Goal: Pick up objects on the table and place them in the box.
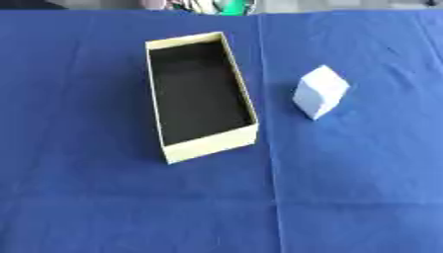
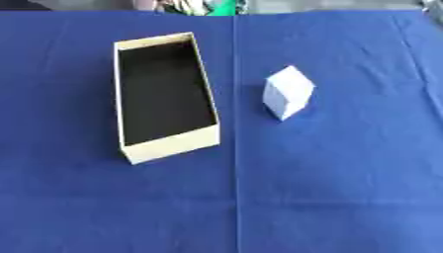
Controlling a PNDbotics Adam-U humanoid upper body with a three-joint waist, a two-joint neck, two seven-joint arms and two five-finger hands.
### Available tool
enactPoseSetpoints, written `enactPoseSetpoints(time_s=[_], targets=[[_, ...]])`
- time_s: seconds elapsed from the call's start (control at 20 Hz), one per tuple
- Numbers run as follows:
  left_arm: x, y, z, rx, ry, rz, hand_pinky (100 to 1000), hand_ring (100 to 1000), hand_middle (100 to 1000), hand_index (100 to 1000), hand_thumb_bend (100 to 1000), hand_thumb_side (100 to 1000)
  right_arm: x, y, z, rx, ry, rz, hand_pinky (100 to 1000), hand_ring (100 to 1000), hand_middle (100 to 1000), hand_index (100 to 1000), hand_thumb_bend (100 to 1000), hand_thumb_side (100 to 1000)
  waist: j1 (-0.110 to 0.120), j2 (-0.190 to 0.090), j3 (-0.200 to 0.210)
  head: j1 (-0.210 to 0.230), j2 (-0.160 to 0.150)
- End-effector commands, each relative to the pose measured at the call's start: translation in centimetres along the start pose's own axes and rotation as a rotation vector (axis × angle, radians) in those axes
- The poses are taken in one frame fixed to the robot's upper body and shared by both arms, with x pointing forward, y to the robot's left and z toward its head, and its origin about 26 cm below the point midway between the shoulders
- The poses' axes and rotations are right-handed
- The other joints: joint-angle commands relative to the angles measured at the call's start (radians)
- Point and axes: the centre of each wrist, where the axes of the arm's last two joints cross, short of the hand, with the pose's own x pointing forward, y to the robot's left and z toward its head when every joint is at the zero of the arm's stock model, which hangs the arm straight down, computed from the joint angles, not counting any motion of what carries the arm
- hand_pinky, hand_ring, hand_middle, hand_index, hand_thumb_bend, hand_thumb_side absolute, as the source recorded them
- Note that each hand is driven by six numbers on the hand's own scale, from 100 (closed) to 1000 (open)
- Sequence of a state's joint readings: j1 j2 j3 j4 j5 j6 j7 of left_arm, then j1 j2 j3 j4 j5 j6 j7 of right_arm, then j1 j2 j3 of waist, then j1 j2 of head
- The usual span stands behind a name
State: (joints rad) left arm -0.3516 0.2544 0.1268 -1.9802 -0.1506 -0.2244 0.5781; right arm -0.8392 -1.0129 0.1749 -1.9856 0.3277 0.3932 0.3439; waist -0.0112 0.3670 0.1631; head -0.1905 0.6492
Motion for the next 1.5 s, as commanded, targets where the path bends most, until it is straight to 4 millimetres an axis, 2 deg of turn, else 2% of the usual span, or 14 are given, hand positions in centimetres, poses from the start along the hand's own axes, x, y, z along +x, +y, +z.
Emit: enactPoseSetpoints(time_s=[0.05, 0.2, 0.45, 0.9, 1.2, 1.5], targets=[[0.6, 0.0, -0.5, -0.016, -0.031, 0.004, 542, 687, 614, 728, 100, 706, 1.4, -0.5, -0.3, 0.013, 0.004, 0.056, 708, 801, 771, 862, 100, 1000, 0.002, -0.017, 0.002, -0.012, -0.002], [0.6, 0.0, -0.5, -0.022, -0.029, 0.007, 542, 687, 614, 728, 100, 706, 2.5, -0.3, -1.0, 0.049, 0.034, 0.087, 702, 802, 762, 861, 100, 1000, -0.002, -0.021, 0.001, -0.02, -0.003], [0.6, 0.0, -0.4, -0.031, -0.027, 0.006, 542, 688, 614, 728, 100, 706, 2.7, 1.2, -3.7, 0.126, 0.144, 0.156, 692, 799, 751, 856, 100, 1000, -0.01, -0.03, 0.002, -0.027, 0.0], [0.6, -0.1, -0.3, -0.038, -0.022, 0.009, 542, 689, 614, 728, 100, 707, 2.9, 3.3, -7.9, 0.309, 0.182, 0.185, 696, 809, 764, 868, 100, 1000, -0.016, -0.037, 0.004, -0.034, -0.01], [0.6, -0.1, -0.3, -0.04, -0.02, 0.011, 541, 689, 615, 728, 100, 707, 3.2, 4.4, -9.1, 0.385, 0.194, 0.205, 698, 820, 777, 882, 100, 1000, -0.017, -0.035, 0.005, -0.035, -0.009], [0.6, 0.0, -0.3, -0.04, -0.018, 0.009, 541, 690, 615, 727, 100, 708, 2.9, 4.9, -9.3, 0.457, 0.194, 0.198, 709, 837, 791, 898, 100, 1000, -0.016, -0.033, 0.006, -0.034, -0.004]])
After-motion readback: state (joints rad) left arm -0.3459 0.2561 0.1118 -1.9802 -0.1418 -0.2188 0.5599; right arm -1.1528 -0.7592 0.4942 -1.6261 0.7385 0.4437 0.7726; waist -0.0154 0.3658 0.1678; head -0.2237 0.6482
